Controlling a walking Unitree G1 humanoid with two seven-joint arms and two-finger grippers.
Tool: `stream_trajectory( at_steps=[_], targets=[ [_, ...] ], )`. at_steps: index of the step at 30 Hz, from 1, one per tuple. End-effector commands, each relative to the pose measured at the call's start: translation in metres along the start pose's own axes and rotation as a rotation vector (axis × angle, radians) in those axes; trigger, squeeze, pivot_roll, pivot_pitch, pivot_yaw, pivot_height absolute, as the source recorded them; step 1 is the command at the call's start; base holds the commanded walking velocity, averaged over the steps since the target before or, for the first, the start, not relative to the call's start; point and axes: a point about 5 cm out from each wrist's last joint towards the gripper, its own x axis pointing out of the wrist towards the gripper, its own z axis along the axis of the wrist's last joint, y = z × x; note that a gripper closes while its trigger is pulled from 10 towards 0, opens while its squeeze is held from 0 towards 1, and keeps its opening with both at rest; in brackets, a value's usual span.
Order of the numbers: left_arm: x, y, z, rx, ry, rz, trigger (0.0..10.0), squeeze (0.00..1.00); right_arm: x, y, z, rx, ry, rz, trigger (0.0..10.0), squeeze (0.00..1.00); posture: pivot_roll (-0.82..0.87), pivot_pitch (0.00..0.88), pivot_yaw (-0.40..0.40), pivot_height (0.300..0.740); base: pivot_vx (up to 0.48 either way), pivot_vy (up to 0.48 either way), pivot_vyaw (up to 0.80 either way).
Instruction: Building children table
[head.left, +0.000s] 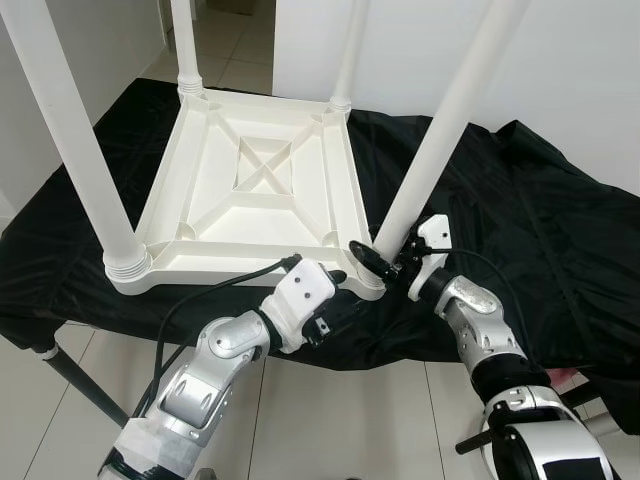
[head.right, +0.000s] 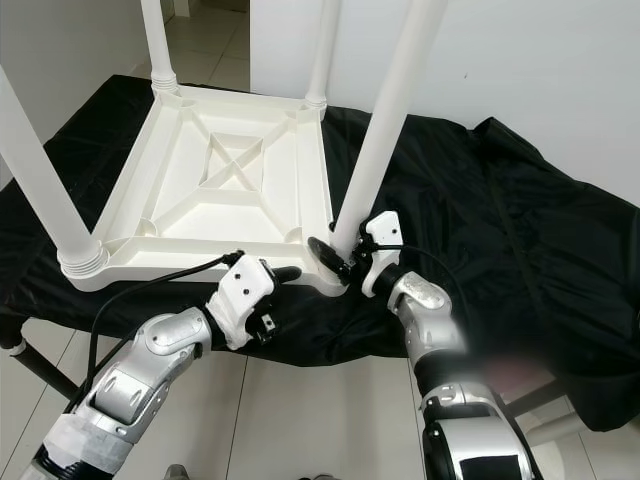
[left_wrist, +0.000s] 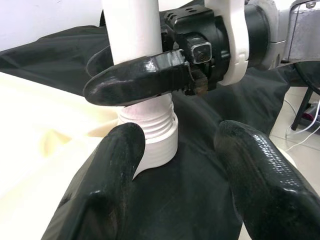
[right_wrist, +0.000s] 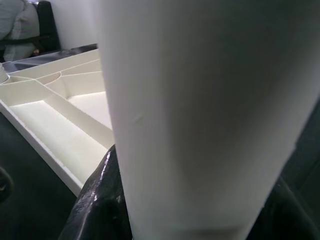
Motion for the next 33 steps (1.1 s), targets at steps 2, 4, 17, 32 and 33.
stream_trajectory(
  at_steps=[2,4,17,32,33],
  targets=[
    [0.002,-0.001,0.001,0.016,-0.002,-0.02,10.0,0.0,-0.004,-0.002,-0.005,-0.007,0.038,0.023,0.0,0.0,0.07,0.0,-0.105,0.74,0.0,0.0,0.0],
    [0.003,-0.001,0.001,0.016,-0.004,-0.021,10.0,0.0,-0.005,-0.002,-0.006,-0.006,0.043,0.025,0.0,0.0,0.07,0.0,-0.105,0.74,0.0,0.0,0.0],
    [0.003,0.0,0.0,0.021,-0.008,-0.007,10.0,0.0,-0.005,-0.01,0.006,0.057,-0.065,-0.138,10.0,0.0,0.08,0.0,-0.116,0.74,0.0,0.0,0.0],
    [0.0,-0.006,-0.005,0.005,0.001,-0.007,10.0,0.0,0.001,0.009,-0.01,0.163,-0.004,-0.604,10.0,0.0,0.08,0.02,-0.123,0.74,0.0,0.0,0.0],
    [0.0,-0.006,-0.005,0.005,0.002,-0.008,10.0,0.0,0.0,0.012,-0.01,0.169,-0.006,-0.631,10.0,0.0,0.08,0.02,-0.123,0.74,0.0,0.0,0.0]
  ],
)
